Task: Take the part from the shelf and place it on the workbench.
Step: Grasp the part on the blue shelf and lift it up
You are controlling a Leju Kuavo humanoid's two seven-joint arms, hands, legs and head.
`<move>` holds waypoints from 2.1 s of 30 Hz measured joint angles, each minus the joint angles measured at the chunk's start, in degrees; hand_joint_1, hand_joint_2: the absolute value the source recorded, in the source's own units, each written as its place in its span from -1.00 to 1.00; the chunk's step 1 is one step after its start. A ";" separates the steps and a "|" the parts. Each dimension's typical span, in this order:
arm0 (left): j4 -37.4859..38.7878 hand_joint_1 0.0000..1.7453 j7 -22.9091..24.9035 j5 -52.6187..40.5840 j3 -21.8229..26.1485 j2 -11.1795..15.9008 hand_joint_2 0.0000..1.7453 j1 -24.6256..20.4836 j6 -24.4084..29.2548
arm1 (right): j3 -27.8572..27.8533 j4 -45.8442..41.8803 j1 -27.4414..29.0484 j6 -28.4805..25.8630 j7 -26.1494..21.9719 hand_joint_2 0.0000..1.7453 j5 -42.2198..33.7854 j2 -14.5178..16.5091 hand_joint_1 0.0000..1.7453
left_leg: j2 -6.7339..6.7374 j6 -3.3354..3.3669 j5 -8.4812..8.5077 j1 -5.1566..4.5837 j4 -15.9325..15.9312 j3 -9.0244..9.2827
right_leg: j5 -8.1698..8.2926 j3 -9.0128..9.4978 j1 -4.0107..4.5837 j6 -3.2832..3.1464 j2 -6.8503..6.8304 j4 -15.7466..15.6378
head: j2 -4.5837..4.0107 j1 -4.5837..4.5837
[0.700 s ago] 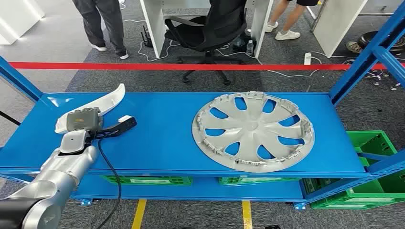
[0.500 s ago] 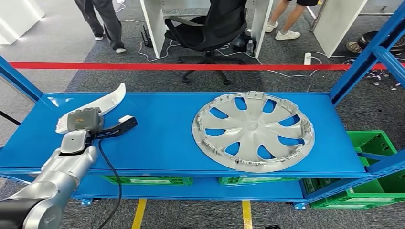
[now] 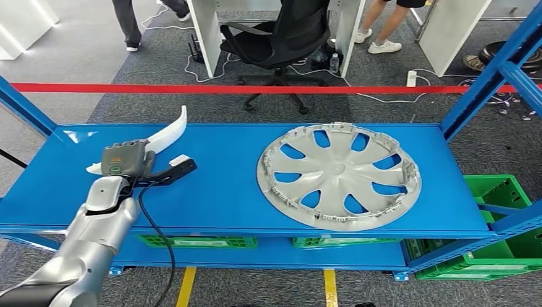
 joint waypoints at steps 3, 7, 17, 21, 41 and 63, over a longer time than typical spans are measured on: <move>-5.75 1.00 -2.80 2.55 0.68 -1.98 1.00 2.12 -0.98 | -0.01 0.00 0.10 -0.32 -0.11 1.00 -0.25 0.00 -1.00 | 0.00 0.01 -0.01 0.00 0.00 -0.07 | 0.00 -0.05 0.00 0.00 -0.01 0.00 | 0.00 0.00; -13.08 1.00 -5.22 5.39 0.77 -4.01 1.00 4.71 -2.84 | -0.10 -0.01 0.31 -0.57 -0.21 1.00 -0.39 0.00 -1.00 | 0.00 0.02 -0.03 -0.01 0.00 -0.09 | 0.00 -0.07 -0.01 0.01 0.02 0.00 | 0.00 0.00; -33.77 1.00 -12.12 22.58 0.55 -9.39 1.00 12.26 -11.29 | -1.53 -0.08 0.65 -0.78 -0.32 1.00 -1.26 0.00 -1.00 | 0.01 0.03 -0.06 -0.01 0.00 -0.11 | -0.01 -0.09 -0.01 0.01 0.01 -0.01 | 0.00 0.01; -39.70 1.00 -13.24 26.15 0.47 -10.99 1.00 14.39 -12.76 | -2.02 -0.09 0.66 -0.78 -0.33 1.00 -1.32 0.00 -1.00 | 0.00 0.04 -0.06 -0.01 0.00 -0.11 | -0.01 -0.09 -0.01 0.01 0.01 -0.01 | 0.00 -0.01; -54.48 1.00 -15.30 30.59 -1.98 -14.00 1.00 20.01 -13.55 | -2.93 -0.09 0.63 -0.82 0.09 1.00 -1.45 0.00 -1.00 | 0.00 0.04 -0.05 -0.01 0.00 -0.11 | 0.00 -0.07 -0.01 0.01 -0.02 -0.02 | 0.00 -0.01; -55.82 1.00 -15.32 32.28 -2.07 -15.13 1.00 20.37 -13.79 | -3.35 -0.09 0.59 -1.02 -0.09 1.00 -0.98 0.00 -1.00 | 0.00 0.67 -0.50 -0.30 0.27 -0.12 | -0.15 0.08 -0.33 0.34 -0.02 -0.04 | 0.00 -0.01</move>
